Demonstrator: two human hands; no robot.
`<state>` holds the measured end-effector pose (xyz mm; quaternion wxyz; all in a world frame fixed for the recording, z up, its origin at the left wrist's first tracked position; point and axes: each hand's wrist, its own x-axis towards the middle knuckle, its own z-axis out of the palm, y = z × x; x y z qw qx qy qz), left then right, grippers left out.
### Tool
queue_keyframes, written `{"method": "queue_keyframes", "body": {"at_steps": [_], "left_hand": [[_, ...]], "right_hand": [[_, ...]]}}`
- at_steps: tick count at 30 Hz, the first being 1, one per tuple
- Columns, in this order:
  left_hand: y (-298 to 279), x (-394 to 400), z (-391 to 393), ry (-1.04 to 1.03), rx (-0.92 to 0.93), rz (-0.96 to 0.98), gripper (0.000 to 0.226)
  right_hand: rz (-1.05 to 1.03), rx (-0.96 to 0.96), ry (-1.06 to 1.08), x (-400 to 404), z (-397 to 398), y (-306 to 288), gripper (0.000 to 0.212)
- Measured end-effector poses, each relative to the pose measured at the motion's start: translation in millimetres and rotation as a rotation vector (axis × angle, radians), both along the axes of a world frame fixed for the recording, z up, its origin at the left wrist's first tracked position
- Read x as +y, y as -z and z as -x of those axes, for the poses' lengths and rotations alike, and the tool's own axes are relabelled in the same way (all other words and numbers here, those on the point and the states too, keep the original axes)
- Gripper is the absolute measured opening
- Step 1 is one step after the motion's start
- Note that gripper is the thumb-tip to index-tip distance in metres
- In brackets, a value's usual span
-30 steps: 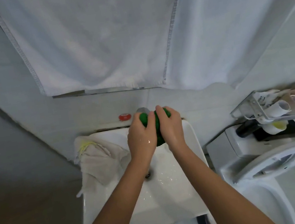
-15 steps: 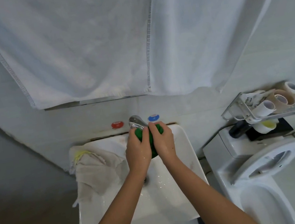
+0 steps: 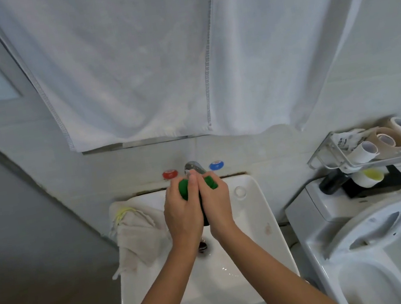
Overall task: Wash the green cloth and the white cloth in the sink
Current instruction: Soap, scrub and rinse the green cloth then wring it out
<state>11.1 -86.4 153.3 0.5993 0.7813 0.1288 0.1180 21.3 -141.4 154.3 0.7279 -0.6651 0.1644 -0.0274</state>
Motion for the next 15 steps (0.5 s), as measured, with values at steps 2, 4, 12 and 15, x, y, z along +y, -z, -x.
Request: {"method": "queue_keyframes", "body": {"at_steps": [2, 4, 12, 15], "left_hand": [[-5, 1, 2, -0.042, -0.015, 0.021, 0.035], [-7, 2, 3, -0.062, -0.046, 0.042, 0.036], [-6, 7, 0, -0.105, -0.119, 0.066, 0.043], [-1, 8, -2, -0.113, -0.078, 0.048, 0.039]], "right_hand": [[-0.007, -0.008, 0.02, 5, 4, -2, 0.026], [-0.009, -0.016, 0.049, 9, 6, -3, 0.027], [0.044, -0.114, 0.082, 11, 4, -1, 0.024], [0.101, -0.135, 0.075, 14, 2, 7, 0.021]]}}
